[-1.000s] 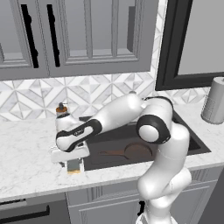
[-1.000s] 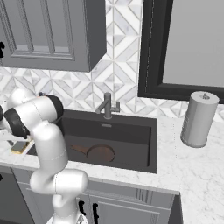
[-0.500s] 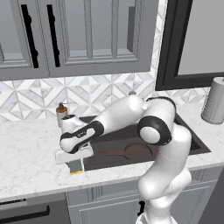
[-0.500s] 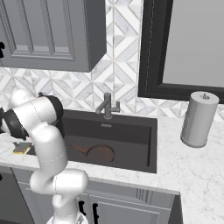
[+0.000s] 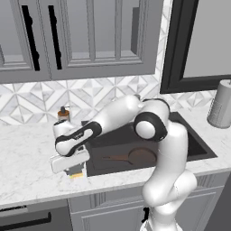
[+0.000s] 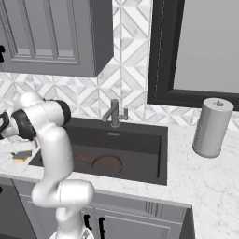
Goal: Pick the pan and sponge and place them into the sink. Then turn on the water.
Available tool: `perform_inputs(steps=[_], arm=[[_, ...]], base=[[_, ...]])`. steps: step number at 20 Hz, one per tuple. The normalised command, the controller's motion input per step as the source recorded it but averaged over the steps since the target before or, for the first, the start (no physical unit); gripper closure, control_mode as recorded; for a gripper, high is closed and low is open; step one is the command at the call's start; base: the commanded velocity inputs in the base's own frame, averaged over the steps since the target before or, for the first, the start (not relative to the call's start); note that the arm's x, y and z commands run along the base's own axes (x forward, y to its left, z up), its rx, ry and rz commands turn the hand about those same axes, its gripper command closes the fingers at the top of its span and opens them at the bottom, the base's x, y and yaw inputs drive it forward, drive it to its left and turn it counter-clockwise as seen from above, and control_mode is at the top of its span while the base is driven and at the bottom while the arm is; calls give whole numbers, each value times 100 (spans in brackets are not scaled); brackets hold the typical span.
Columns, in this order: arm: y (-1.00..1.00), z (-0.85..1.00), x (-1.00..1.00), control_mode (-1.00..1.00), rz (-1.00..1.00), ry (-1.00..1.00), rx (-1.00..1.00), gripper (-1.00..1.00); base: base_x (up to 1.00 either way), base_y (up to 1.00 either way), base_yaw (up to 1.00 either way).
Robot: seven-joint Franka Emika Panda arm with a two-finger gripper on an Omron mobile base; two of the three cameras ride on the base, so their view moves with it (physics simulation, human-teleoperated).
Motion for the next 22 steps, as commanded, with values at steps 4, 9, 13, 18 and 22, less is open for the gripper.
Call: perform_inputs(steps=[4, 9, 13, 18, 22], arm=[[-9, -21, -1, -100, 4, 2, 0, 100], [-91, 14, 0, -100, 0, -7, 13, 100], [-100, 10, 0, -100, 0, -17, 22, 100], [-100, 0, 0, -100, 0, -24, 28, 100], [-100, 0, 10, -100, 0, -9, 22, 100]], base=[[0, 0, 0], [0, 0, 0], [0, 0, 0], [0, 0, 0], [0, 0, 0]])
